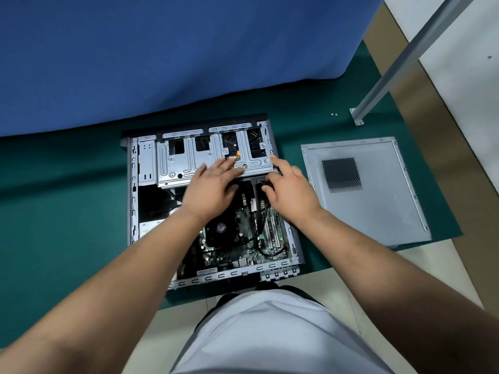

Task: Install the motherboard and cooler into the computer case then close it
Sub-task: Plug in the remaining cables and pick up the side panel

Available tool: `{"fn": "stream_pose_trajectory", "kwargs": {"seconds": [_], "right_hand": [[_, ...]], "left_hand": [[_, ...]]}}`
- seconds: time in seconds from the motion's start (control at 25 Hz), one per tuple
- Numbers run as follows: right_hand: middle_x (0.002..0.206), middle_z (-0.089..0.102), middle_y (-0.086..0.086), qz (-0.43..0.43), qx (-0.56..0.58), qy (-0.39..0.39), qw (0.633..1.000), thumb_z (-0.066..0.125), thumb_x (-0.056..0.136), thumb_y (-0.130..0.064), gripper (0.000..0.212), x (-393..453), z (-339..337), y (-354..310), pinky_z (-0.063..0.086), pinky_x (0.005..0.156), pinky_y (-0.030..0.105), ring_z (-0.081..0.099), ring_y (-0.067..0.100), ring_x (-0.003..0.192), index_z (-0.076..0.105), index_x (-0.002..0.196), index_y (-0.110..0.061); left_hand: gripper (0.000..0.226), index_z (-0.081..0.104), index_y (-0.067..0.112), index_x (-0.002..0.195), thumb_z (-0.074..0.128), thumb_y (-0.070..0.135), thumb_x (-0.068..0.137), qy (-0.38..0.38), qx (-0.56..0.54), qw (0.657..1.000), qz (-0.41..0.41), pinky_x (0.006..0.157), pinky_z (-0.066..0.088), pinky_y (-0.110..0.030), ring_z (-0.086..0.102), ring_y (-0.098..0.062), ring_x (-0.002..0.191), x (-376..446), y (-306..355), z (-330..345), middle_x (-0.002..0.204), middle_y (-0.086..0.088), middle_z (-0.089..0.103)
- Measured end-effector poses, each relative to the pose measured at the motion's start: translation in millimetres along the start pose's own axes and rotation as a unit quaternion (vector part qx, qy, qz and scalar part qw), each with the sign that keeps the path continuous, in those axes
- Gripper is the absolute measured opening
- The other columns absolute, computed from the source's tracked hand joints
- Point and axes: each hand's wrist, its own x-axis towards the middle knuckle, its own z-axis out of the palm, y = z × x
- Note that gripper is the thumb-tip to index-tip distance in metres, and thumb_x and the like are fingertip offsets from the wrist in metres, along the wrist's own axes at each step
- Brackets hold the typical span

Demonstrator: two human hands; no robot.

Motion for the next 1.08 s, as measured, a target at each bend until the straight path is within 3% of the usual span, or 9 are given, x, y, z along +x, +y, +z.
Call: {"fn": "stream_pose_trajectory", "kwargs": {"seconds": [0.12, 0.28, 0.4, 0.48, 0.56, 0.68, 0.84, 0.96, 1.08], "right_hand": [[0.159, 0.034, 0.004, 0.037, -0.004, -0.007, 0.999, 0.058, 0.099, -0.045, 0.043, 2.9, 0.1, -10.5, 0.052, 0.098, 0.046, 0.047, 0.033, 0.128, 0.068, 0.120, -0.008], [0.154, 0.037, 0.001, 0.079, -0.045, 0.018, 0.996, 0.062, 0.097, -0.041, 0.040, 4.9, 3.6, -24.7, 0.056, 0.081, 0.041, 0.049, 0.030, 0.120, 0.068, 0.121, -0.009], [0.152, 0.039, -0.003, 0.103, -0.055, 0.029, 0.993, 0.065, 0.096, -0.040, 0.036, 6.3, 5.7, -29.7, 0.048, 0.066, 0.035, 0.051, 0.027, 0.115, 0.070, 0.117, -0.012], [0.152, 0.039, -0.005, 0.107, -0.048, 0.029, 0.993, 0.066, 0.096, -0.040, 0.034, 6.2, 6.4, -30.9, 0.046, 0.064, 0.033, 0.052, 0.026, 0.114, 0.070, 0.115, -0.012], [0.155, 0.036, -0.006, 0.112, -0.034, 0.020, 0.993, 0.065, 0.097, -0.041, 0.035, 5.3, 3.3, -30.3, 0.052, 0.069, 0.035, 0.051, 0.026, 0.117, 0.070, 0.114, -0.011], [0.165, 0.022, -0.007, 0.088, 0.027, -0.008, 0.996, 0.058, 0.100, -0.044, 0.042, -5.2, -0.5, -24.5, 0.054, 0.094, 0.042, 0.046, 0.027, 0.131, 0.065, 0.124, -0.010], [0.169, 0.003, -0.018, 0.056, 0.174, -0.010, 0.983, 0.054, 0.103, -0.040, 0.062, -44.3, 8.7, -17.2, 0.047, 0.107, 0.042, 0.055, 0.022, 0.130, 0.032, 0.157, -0.019], [0.166, 0.022, -0.017, 0.083, 0.286, 0.016, 0.954, 0.053, 0.103, -0.041, 0.062, -63.3, 12.5, -5.4, 0.036, 0.116, 0.033, 0.045, 0.008, 0.139, 0.031, 0.158, -0.026], [0.149, 0.049, -0.006, 0.144, 0.345, 0.034, 0.927, 0.057, 0.101, -0.038, 0.051, -62.6, -3.0, 31.4, 0.049, 0.107, 0.040, 0.060, 0.007, 0.120, 0.046, 0.149, -0.024]], "left_hand": [[0.044, 0.044, 0.044, 0.151, 0.044, 0.044, 0.107, 0.011, 0.020, 0.999, -0.039, 0.125, 0.009, -0.061, 0.018, -0.027, 0.157, -3.9, -23.7, -6.8, 0.167, 0.009, 0.025], [0.043, 0.042, 0.042, 0.153, 0.042, 0.040, 0.109, -0.008, 0.010, 0.999, -0.046, 0.122, 0.004, -0.068, 0.012, -0.032, 0.157, -2.6, -21.2, -3.5, 0.168, 0.007, 0.021], [0.043, 0.043, 0.041, 0.152, 0.042, 0.038, 0.109, -0.015, -0.011, 0.999, -0.048, 0.122, 0.002, -0.069, 0.010, -0.033, 0.158, 0.2, -24.4, -3.6, 0.169, 0.007, 0.020], [0.043, 0.043, 0.041, 0.153, 0.043, 0.037, 0.109, -0.020, -0.021, 0.999, -0.045, 0.122, 0.000, -0.068, 0.008, -0.033, 0.158, 1.1, -26.7, -3.8, 0.169, 0.007, 0.019], [0.044, 0.042, 0.042, 0.153, 0.044, 0.037, 0.109, -0.026, -0.028, 0.998, -0.045, 0.122, -0.001, -0.068, 0.007, -0.032, 0.158, 3.3, -27.2, -5.4, 0.169, 0.007, 0.018], [0.045, 0.039, 0.043, 0.154, 0.043, 0.039, 0.109, -0.047, -0.022, 0.998, -0.043, 0.121, 0.000, -0.069, 0.004, -0.031, 0.158, 4.5, -28.1, -9.5, 0.170, 0.008, 0.014], [0.049, 0.034, 0.045, 0.156, 0.041, 0.046, 0.108, -0.095, -0.025, 0.994, -0.048, 0.121, -0.003, -0.067, -0.002, -0.028, 0.159, 3.8, -27.6, -16.3, 0.171, 0.011, 0.007], [0.043, 0.050, 0.033, 0.149, 0.045, 0.041, 0.107, -0.032, -0.074, 0.995, -0.061, 0.123, 0.009, -0.061, 0.019, -0.033, 0.155, 4.4, 3.0, -21.3, 0.167, -0.001, 0.028], [0.037, 0.060, 0.021, 0.140, 0.055, 0.028, 0.104, 0.036, -0.196, 0.980, -0.005, 0.121, 0.025, -0.032, 0.045, -0.024, 0.143, 2.7, 64.1, -18.4, 0.152, -0.002, 0.052]]}}
